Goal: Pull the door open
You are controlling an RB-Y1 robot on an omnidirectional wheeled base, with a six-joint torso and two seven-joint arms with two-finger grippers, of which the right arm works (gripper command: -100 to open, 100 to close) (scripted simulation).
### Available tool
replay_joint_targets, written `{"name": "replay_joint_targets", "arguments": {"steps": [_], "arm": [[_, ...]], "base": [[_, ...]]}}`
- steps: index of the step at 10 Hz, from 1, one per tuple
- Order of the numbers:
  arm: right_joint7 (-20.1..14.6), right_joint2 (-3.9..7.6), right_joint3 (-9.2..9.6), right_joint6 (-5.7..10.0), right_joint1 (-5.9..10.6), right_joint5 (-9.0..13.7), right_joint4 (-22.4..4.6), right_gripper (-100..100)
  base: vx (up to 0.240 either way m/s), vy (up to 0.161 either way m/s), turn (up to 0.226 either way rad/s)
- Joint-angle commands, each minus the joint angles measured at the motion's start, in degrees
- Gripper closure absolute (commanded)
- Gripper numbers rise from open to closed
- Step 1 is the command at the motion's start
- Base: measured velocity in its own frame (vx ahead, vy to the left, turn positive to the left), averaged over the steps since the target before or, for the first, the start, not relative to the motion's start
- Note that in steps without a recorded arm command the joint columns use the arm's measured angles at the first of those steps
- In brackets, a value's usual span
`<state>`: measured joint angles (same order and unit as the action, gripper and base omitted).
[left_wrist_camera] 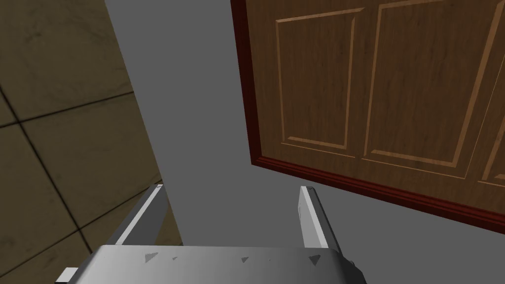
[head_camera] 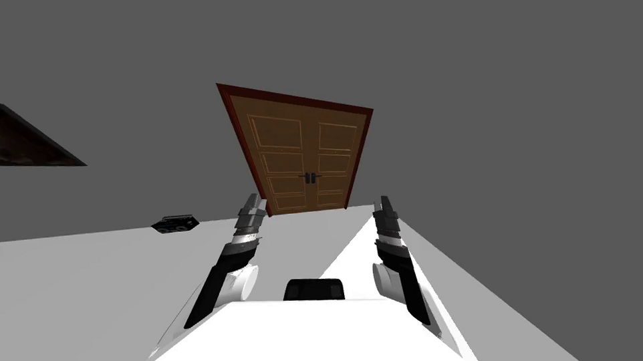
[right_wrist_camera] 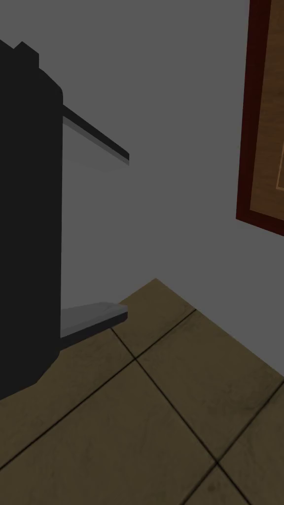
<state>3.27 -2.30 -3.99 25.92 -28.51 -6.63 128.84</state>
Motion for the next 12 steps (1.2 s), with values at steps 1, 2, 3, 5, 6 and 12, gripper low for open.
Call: {"name": "replay_joint_targets", "arguments": {"steps": [1,2,3,5,6,12], "arm": [[-0.78,0.91,-0.22,-0.23,0.8,-0.24,-1.63,-100],[-1.18,1.33,-0.33,-0.35,1.21,-0.36,-2.48,-100],[-1.65,1.79,-0.46,-0.5,1.7,-0.5,-3.47,-100],[-2.8,2.82,-0.79,-0.84,2.89,-0.85,-5.9,-100],[-3.53,3.37,-1.0,-1.06,3.64,-1.07,-7.42,-100],[-6.76,5.49,-1.91,-2.03,6.98,-2.06,-14.23,-100]], "base": [[0.089,0.017,0.05],[0.163,0.046,0.067],[0.175,0.046,0.049],[0.165,0.049,0.056],[0.169,0.049,0.076],[0.132,0.043,0.054]]}}
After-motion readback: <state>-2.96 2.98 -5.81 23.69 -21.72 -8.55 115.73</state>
